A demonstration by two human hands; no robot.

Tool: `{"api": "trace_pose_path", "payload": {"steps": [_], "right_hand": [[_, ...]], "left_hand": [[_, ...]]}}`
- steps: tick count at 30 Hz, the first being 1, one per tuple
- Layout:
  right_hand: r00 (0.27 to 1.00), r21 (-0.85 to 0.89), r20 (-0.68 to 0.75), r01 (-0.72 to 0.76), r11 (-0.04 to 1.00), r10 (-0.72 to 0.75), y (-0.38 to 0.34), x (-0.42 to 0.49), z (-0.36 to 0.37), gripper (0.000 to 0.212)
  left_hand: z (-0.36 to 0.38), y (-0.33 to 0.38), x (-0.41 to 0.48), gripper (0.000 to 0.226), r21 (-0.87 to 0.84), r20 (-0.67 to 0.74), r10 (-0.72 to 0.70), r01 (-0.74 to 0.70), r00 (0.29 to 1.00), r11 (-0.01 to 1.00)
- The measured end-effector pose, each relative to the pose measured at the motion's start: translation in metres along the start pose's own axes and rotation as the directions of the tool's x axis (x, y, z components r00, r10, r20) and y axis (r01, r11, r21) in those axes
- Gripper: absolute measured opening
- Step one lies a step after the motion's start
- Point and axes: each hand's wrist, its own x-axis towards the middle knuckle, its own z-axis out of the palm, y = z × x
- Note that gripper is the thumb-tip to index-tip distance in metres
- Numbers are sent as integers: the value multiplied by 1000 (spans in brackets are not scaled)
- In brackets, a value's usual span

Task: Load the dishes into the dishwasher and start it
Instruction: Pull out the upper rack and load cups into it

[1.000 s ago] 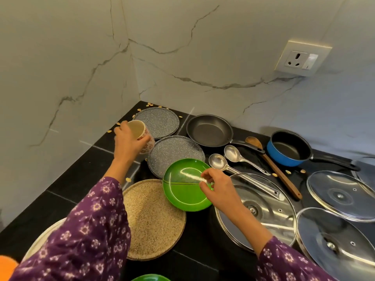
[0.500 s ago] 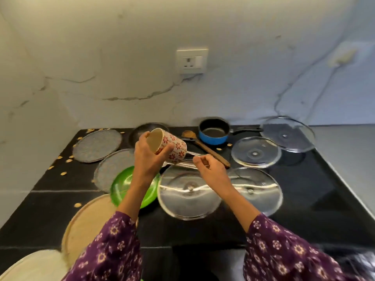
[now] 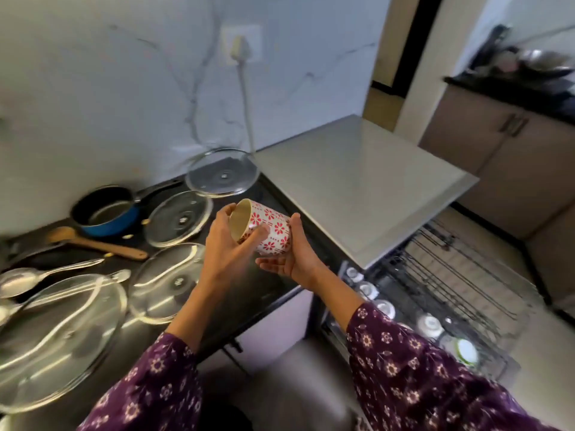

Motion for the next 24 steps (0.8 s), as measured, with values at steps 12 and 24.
{"api": "trace_pose_path", "payload": {"steps": [12, 24], "right_hand": [[835, 43, -532, 191, 981, -139, -23, -36, -247, 66], [654, -775, -577, -250, 580, -490, 4, -42, -413, 67]], "left_hand": [[249, 37, 0, 95, -69, 507, 101, -77, 856, 995], [377, -4, 39, 55, 268, 746, 372, -760, 553, 592]]}}
